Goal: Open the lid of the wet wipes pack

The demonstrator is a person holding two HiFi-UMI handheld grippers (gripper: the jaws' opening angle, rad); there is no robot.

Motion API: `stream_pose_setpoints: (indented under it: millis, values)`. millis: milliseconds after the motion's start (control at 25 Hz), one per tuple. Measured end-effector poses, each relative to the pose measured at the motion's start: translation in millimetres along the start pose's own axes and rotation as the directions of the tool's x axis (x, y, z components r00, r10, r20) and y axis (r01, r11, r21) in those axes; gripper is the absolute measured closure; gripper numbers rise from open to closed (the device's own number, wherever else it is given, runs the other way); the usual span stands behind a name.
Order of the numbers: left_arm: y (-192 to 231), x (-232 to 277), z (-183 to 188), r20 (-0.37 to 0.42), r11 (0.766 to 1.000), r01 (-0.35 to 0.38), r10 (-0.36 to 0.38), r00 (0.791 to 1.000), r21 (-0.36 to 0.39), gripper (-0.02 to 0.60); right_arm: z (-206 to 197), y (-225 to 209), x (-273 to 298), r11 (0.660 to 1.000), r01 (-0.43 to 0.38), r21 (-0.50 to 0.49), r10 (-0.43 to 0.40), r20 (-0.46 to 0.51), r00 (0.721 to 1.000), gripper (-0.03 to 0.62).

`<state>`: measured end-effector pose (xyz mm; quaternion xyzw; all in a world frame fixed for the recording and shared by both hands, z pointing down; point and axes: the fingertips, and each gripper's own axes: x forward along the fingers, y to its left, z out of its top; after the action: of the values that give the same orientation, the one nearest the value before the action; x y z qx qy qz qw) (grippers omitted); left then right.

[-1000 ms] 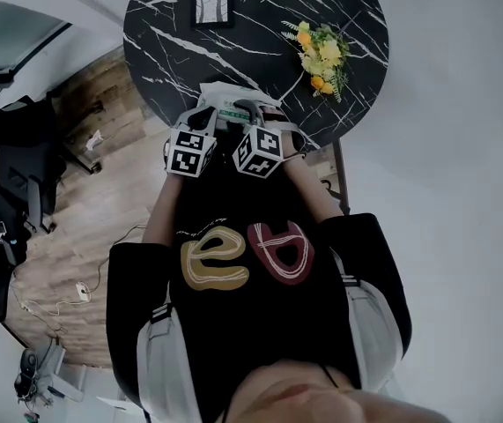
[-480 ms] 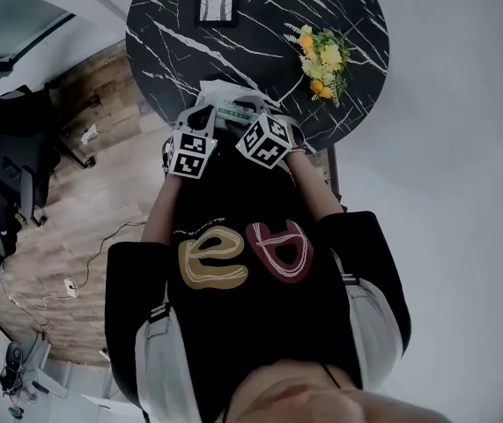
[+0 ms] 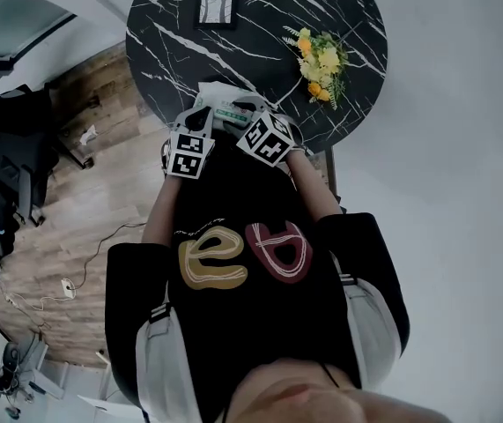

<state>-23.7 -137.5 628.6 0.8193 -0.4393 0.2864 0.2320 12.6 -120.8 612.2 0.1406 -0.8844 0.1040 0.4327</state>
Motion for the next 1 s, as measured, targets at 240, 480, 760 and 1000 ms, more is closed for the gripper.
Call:
stream_pose_setpoints:
  millis: [240, 480, 760, 1000]
  values:
    - [0, -1, -1, -0.020, 1.000, 0.008, -0.009, 1.000, -0.003, 0.563, 4, 5, -6, 1.000, -0.018, -0.002, 0.018, 0.009, 1.000, 0.425]
    - [-1, -2, 0, -0.030, 1.000, 0.009, -0.009, 1.000, -0.012, 0.563, 11, 11, -16, 0.998, -0.041, -0.053, 0.043, 0.023, 0.999, 0.504]
    - [0, -3, 0, -0.030, 1.000, 0.021, -0.021, 0.999, -0.022, 0.563, 19, 7, -27, 0.999, -0.029, -0.040, 0.032, 0.065, 0.997, 0.542]
    - [0, -3, 1, -0.022, 0.999, 0.028, -0.029, 0.999, -0.030, 0.563, 27, -4, -37, 1.000, 0.001, -0.019, 0.001, 0.100, 0.995, 0.560]
